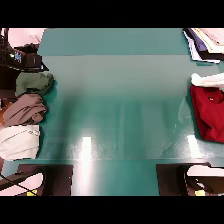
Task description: Fold the shirts.
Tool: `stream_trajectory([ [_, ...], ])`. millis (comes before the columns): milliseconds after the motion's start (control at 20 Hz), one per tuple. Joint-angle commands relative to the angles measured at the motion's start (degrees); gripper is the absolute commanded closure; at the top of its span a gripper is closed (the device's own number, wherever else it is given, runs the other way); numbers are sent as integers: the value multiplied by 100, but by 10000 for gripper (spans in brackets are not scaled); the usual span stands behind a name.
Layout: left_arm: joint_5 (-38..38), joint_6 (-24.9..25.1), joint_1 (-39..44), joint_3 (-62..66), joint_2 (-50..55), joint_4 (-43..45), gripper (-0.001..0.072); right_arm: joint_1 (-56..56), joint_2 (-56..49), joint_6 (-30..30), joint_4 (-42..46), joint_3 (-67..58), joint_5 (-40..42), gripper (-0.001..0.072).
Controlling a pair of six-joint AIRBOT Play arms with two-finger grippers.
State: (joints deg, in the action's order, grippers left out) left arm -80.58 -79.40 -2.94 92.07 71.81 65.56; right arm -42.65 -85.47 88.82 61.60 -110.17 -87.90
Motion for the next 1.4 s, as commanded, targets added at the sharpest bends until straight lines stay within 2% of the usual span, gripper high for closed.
stream_trajectory([
  [0, 2, 39, 4, 0, 2, -2, 684, -20, 293, 9, 107, -7, -437, 700],
  [250, 2, 188, 4, 0, 2, -2, 684, -17, 442, 398, 1429, -4, -1631, 698],
  [450, -2, 295, 4, 0, 2, -2, 684, -17, 752, 459, 2177, 640, -1716, 692],
  [500, 0, 297, 4, 0, 2, -2, 683, -20, 828, 457, 2282, 874, -1716, 659],
  [600, 0, 297, 4, 0, 2, -2, 684, -94, 970, 457, 2398, 1344, -1718, 257],
  [650, -2, 299, 4, 0, 2, -2, 684, -133, 1040, 455, 2411, 1565, -1716, 208],
  [900, 46, 297, 4, 0, 2, -2, 683, -420, 1272, 468, 2175, 1989, -1657, 211],
  [1100, 103, 291, 4, 0, 2, -4, 683, -271, 1631, 466, 793, 1991, -1056, 213],
  [1150, 133, 289, 4, 0, 2, -4, 683, -129, 1751, 457, 544, 1991, -914, 233],
  [1250, 221, 289, 4, 0, 2, -2, 683, 256, 1976, 457, 258, 1991, -612, 368],
  [1300, 249, 289, 4, 2, 2, -4, 683, 522, 2085, 457, 225, 1991, -442, 504],
  [1350, 267, 289, 4, 0, 2, -4, 683, 798, 2181, 455, 249, 1991, -313, 676],
])
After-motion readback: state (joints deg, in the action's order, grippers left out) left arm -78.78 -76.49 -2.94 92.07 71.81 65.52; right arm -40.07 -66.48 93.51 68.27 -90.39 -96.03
